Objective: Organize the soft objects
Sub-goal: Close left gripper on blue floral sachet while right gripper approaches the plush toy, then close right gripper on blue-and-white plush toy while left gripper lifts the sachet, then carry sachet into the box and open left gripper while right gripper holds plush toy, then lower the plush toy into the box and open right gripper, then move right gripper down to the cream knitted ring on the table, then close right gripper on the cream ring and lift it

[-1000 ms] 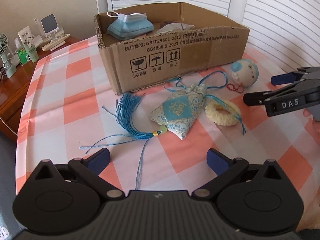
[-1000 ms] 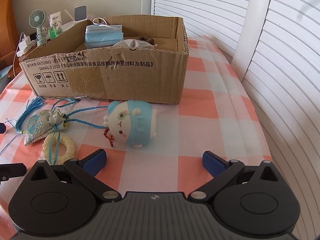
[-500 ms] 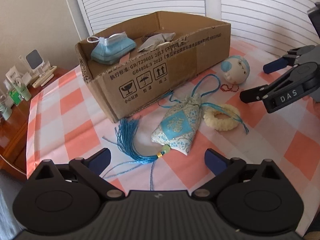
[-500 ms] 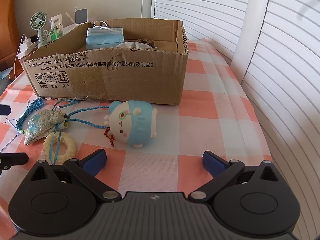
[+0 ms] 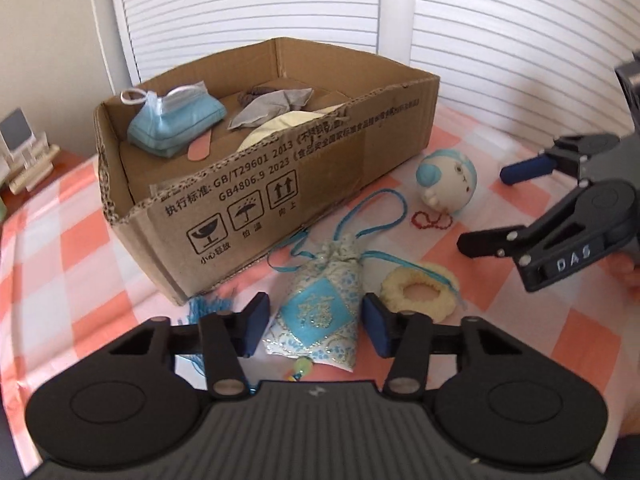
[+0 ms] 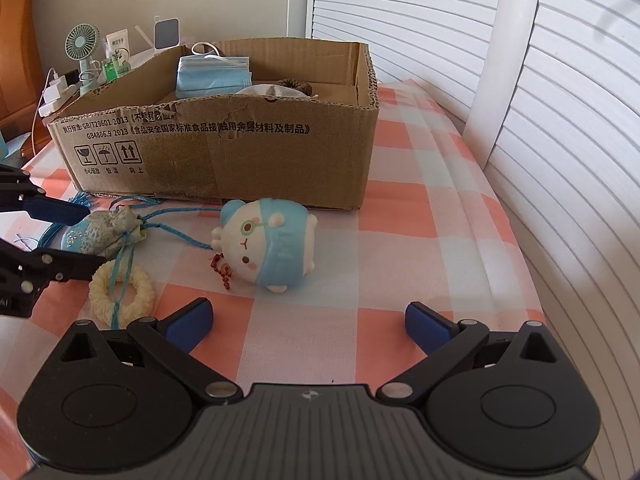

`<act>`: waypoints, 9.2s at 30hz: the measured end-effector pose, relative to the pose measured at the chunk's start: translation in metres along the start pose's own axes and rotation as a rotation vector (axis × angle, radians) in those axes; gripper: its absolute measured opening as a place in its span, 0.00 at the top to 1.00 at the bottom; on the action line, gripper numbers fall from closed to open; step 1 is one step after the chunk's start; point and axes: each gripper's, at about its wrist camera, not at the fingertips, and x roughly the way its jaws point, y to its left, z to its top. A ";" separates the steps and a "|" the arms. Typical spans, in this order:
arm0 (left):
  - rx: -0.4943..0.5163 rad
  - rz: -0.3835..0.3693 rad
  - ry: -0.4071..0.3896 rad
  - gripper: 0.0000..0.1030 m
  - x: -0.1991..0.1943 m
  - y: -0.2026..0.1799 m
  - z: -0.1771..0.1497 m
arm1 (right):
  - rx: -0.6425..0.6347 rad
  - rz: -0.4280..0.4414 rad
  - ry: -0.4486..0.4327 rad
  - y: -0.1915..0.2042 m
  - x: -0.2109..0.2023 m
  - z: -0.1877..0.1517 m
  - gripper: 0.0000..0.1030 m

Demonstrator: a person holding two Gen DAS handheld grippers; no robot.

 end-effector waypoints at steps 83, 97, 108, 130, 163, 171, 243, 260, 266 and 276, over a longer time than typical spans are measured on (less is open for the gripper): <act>-0.090 0.056 0.052 0.61 -0.034 -0.004 -0.030 | -0.055 0.048 -0.093 0.029 -0.003 0.017 0.42; -0.101 0.042 0.022 0.74 -0.071 -0.010 -0.026 | -0.096 0.123 -0.082 0.033 -0.041 0.021 0.42; -0.063 0.049 -0.058 0.74 -0.108 -0.015 0.007 | -0.152 0.181 -0.098 0.038 -0.071 0.021 0.42; -0.071 0.192 -0.192 0.62 -0.057 0.046 0.153 | -0.123 0.161 -0.136 0.017 -0.087 0.025 0.42; -0.191 0.402 -0.270 0.01 -0.138 -0.037 0.023 | -0.090 0.145 -0.162 0.005 -0.047 0.136 0.42; -0.241 0.381 -0.228 0.01 -0.136 -0.035 0.012 | -0.103 0.074 -0.141 0.013 -0.017 0.163 0.01; -0.389 0.351 -0.096 0.01 -0.106 -0.015 -0.014 | -0.097 0.103 -0.038 0.048 0.003 0.001 0.00; -0.387 0.333 -0.077 0.01 -0.102 -0.017 -0.016 | -0.144 0.155 -0.070 0.062 -0.007 0.003 0.46; -0.386 0.332 -0.078 0.01 -0.103 -0.018 -0.016 | -0.142 0.150 -0.065 0.062 -0.007 0.004 0.47; -0.379 0.329 -0.086 0.01 -0.107 -0.021 -0.015 | -0.148 0.144 -0.049 0.060 -0.010 0.006 0.62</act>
